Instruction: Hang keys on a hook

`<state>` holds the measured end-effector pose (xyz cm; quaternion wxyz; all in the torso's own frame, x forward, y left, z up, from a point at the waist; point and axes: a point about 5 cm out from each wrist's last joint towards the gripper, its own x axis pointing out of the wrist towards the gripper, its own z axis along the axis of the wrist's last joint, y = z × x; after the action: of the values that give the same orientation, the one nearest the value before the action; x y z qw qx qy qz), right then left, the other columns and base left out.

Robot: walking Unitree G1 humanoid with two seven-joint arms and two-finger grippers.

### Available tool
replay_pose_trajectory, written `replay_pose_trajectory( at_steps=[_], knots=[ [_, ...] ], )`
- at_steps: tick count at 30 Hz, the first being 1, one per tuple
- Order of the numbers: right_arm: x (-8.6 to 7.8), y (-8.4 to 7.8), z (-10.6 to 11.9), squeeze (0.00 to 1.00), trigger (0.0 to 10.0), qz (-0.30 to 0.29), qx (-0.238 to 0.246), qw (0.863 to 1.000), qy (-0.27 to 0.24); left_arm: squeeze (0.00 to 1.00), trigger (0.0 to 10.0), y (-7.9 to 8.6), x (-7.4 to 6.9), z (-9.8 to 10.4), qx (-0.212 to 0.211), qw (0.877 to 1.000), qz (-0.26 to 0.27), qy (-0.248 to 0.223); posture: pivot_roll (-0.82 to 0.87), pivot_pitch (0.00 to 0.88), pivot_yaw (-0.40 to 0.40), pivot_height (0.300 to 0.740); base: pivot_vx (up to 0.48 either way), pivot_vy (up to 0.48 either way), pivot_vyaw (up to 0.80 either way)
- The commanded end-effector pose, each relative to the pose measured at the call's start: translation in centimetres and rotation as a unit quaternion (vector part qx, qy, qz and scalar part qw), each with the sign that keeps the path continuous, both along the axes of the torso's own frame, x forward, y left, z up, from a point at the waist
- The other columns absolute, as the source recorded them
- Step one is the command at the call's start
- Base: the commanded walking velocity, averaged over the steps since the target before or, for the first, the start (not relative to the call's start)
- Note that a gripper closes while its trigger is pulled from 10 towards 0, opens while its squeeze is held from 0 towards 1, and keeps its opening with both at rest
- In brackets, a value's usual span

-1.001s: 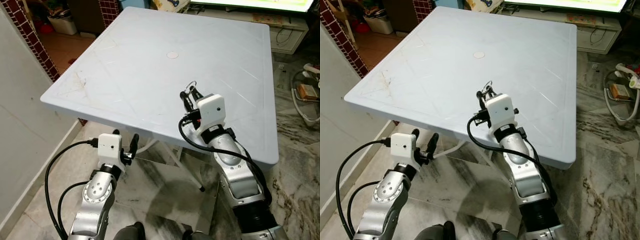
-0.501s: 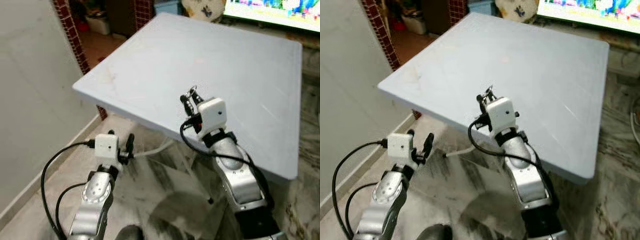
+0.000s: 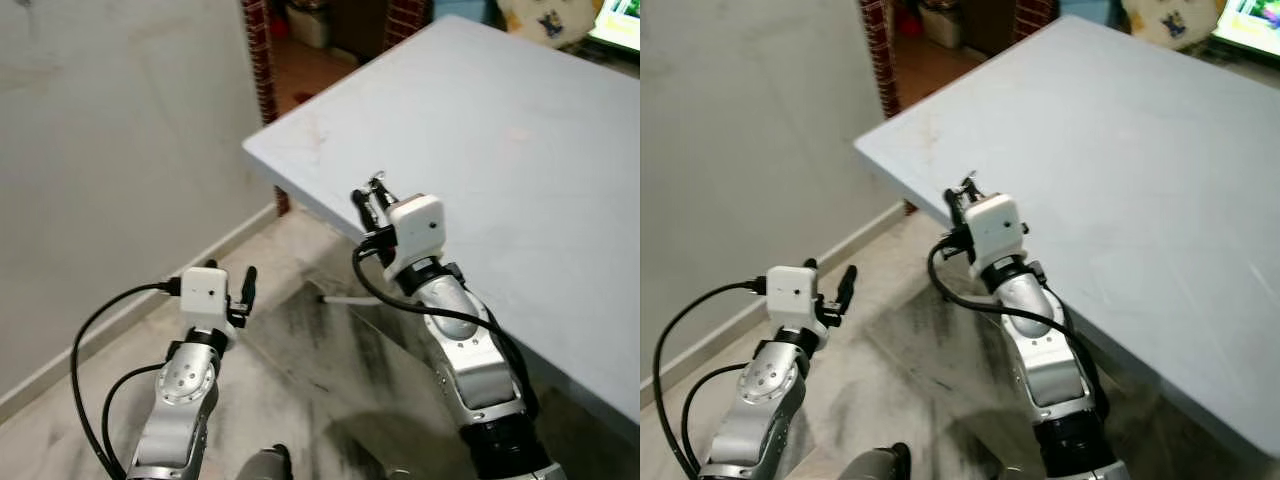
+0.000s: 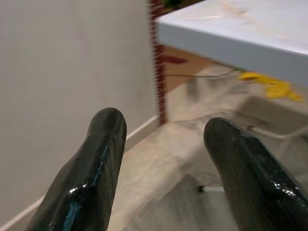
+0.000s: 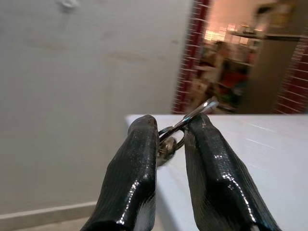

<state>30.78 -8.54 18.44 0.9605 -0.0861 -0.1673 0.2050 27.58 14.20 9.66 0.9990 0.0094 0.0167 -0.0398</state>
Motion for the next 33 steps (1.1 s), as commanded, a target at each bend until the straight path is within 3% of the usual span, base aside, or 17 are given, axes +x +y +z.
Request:
replay_pose_trajectory(
  at_steps=[1, 27, 30, 33],
  knots=[
    [-0.1, -0.2, 0.3, 0.00, 10.0, 0.004, 0.000, 1.000, -0.004, 0.00, 10.0, -0.2, -0.1, -0.2, 0.002, 1.000, 0.003, 0.003, 0.01, 0.153, 0.023, 0.740, 0.000, 0.000, 0.80],
    [-0.4, 0.5, 0.4, 0.00, 10.0, 0.029, 0.011, 1.000, -0.004, 0.00, 10.0, 0.4, -0.5, -0.5, 0.018, 0.999, 0.030, -0.002, 0.03, 0.142, 0.004, 0.740, 0.000, 0.000, 0.79],
    [-0.1, 0.1, 0.5, 0.00, 10.0, 0.009, 0.018, 1.000, -0.003, 0.00, 10.0, 0.5, -0.4, -0.3, 0.031, 0.999, 0.025, -0.017, 0.03, 0.142, 0.004, 0.740, 0.000, 0.000, 0.00],
    [0.1, -0.3, 0.6, 0.00, 10.0, -0.004, 0.027, 1.000, -0.005, 0.00, 10.0, 0.6, -0.3, -0.3, 0.007, 1.000, 0.025, -0.016, 0.03, 0.143, 0.005, 0.740, 0.000, 0.000, 0.00]
  ],
)
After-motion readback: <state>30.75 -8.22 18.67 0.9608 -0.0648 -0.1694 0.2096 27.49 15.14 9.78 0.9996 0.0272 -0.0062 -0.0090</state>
